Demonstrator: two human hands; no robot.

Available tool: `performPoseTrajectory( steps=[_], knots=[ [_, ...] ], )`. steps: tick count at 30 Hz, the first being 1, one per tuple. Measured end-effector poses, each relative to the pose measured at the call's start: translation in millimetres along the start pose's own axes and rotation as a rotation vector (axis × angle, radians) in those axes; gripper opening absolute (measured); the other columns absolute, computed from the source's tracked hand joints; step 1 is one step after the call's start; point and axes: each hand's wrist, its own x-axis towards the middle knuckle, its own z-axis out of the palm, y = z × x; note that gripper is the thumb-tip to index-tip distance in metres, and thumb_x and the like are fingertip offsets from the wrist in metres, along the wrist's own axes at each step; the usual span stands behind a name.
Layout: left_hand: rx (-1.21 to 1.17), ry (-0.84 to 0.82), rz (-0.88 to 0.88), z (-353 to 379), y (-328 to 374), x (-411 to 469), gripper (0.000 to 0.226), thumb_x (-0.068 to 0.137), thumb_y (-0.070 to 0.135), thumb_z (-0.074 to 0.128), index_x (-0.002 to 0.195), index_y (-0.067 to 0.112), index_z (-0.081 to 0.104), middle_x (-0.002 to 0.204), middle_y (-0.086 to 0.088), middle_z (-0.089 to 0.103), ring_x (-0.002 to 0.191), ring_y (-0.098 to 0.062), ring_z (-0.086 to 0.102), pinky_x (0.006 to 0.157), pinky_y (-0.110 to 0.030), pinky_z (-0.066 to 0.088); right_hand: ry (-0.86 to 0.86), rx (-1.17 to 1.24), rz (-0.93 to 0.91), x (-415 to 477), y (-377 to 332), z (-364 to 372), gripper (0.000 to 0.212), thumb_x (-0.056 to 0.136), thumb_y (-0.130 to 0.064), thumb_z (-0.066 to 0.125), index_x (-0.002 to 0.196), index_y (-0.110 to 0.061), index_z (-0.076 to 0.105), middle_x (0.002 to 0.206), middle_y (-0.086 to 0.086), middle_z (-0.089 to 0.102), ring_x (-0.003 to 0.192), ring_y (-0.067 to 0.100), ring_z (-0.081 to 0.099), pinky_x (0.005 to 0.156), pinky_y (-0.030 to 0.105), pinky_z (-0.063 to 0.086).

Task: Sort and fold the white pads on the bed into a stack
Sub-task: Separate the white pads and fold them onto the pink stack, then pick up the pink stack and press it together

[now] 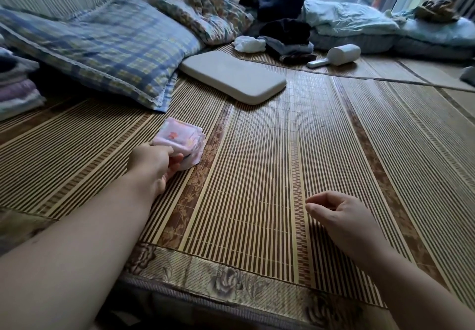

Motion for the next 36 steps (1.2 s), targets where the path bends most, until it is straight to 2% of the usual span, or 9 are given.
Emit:
performPoseTrajectory(
  steps=[2, 5, 11, 17, 20, 23, 27, 32, 36],
  knots=[
    [0.16, 0.064, 0.097, -3, -1, 2, 0.008, 0.085, 0.01, 0.062, 0.093, 0.012, 0.064, 0.084, -0.007, 0.068, 0.067, -0.016, 0.064, 0.064, -0.033, 0.057, 0.001, 0.008, 0.001, 0, 0, 0, 0.005, 0.083, -0.028, 0.065, 0.082, -0.029, 0.069, 0.079, -0.011, 0.071, 0.075, 0.001, 0.064, 0.06, 0.015, 0.044],
    [0.355, 0.138, 0.266, -8, -4, 1, 0.011, 0.082, 0.019, 0.068, 0.092, 0.019, 0.064, 0.077, 0.002, 0.062, 0.062, -0.013, 0.054, 0.049, -0.025, 0.043, -0.002, 0.028, 0.005, 0, -1, 0, 0.005, 0.083, -0.027, 0.066, 0.082, -0.029, 0.07, 0.079, -0.01, 0.071, 0.075, 0.002, 0.065, 0.06, 0.016, 0.045],
    [0.423, 0.155, 0.334, -14, -5, -3, 0.015, 0.078, 0.026, 0.071, 0.086, 0.024, 0.059, 0.074, 0.01, 0.055, 0.067, -0.004, 0.049, 0.051, -0.022, 0.036, -0.01, 0.053, 0.015, 0, -2, 0, 0.005, 0.083, -0.026, 0.066, 0.082, -0.03, 0.069, 0.08, -0.009, 0.071, 0.077, 0.002, 0.065, 0.062, 0.017, 0.047],
    [0.374, 0.163, 0.313, -15, 0, -1, 0.026, 0.076, 0.029, 0.074, 0.097, 0.02, 0.061, 0.093, -0.003, 0.063, 0.076, -0.016, 0.057, 0.054, -0.023, 0.04, 0.004, 0.24, 0.029, 1, -17, -3, 0.017, 0.081, -0.018, 0.067, 0.097, -0.025, 0.067, 0.093, -0.001, 0.072, 0.087, 0.012, 0.067, 0.074, 0.03, 0.054],
    [0.454, 0.204, 0.332, -14, 1, 3, 0.046, 0.077, 0.036, 0.071, 0.117, 0.017, 0.059, 0.111, -0.008, 0.061, 0.091, -0.023, 0.058, 0.058, -0.025, 0.046, 0.002, 0.399, 0.032, 3, -35, -4, 0.035, 0.079, -0.017, 0.067, 0.112, -0.03, 0.062, 0.099, 0.0, 0.07, 0.088, 0.012, 0.068, 0.068, 0.023, 0.05],
    [0.52, 0.197, 0.389, -16, 3, 9, 0.053, 0.081, 0.039, 0.065, 0.129, 0.021, 0.052, 0.126, -0.013, 0.055, 0.106, -0.029, 0.055, 0.075, -0.037, 0.053, -0.146, 0.513, 0.06, 13, -57, 13, 0.057, 0.072, -0.023, 0.068, 0.125, -0.034, 0.051, 0.106, -0.004, 0.068, 0.089, 0.004, 0.068, 0.061, 0.015, 0.05],
    [0.495, 0.056, 0.374, -14, 8, 17, 0.059, 0.088, 0.037, 0.058, 0.141, 0.02, 0.038, 0.128, -0.014, 0.056, 0.087, -0.018, 0.054, 0.056, -0.023, 0.042, -0.412, 0.433, 0.105, 53, -95, 63, 0.065, 0.084, -0.026, 0.063, 0.141, -0.029, 0.033, 0.121, -0.006, 0.057, 0.083, -0.005, 0.063, 0.054, 0.008, 0.049],
    [0.413, -0.066, 0.232, -8, 17, 29, 0.06, 0.089, 0.032, 0.059, 0.142, 0.018, 0.037, 0.125, -0.011, 0.057, 0.087, -0.017, 0.059, 0.061, -0.026, 0.047, -0.485, 0.384, 0.19, 123, -139, 125, 0.077, 0.081, -0.036, 0.068, 0.143, -0.009, 0.031, 0.137, 0.015, 0.05, 0.112, 0.023, 0.057, 0.093, 0.037, 0.048],
    [0.372, -0.15, 0.127, 1, 20, 32, 0.032, 0.092, 0.029, 0.051, 0.122, 0.019, 0.059, 0.097, -0.004, 0.069, 0.084, -0.023, 0.067, 0.075, -0.042, 0.058, -0.492, 0.373, 0.296, 151, -149, 143, 0.055, 0.074, -0.036, 0.073, 0.113, 0.0, 0.06, 0.107, 0.017, 0.069, 0.093, 0.03, 0.069, 0.086, 0.046, 0.055]
  ],
)
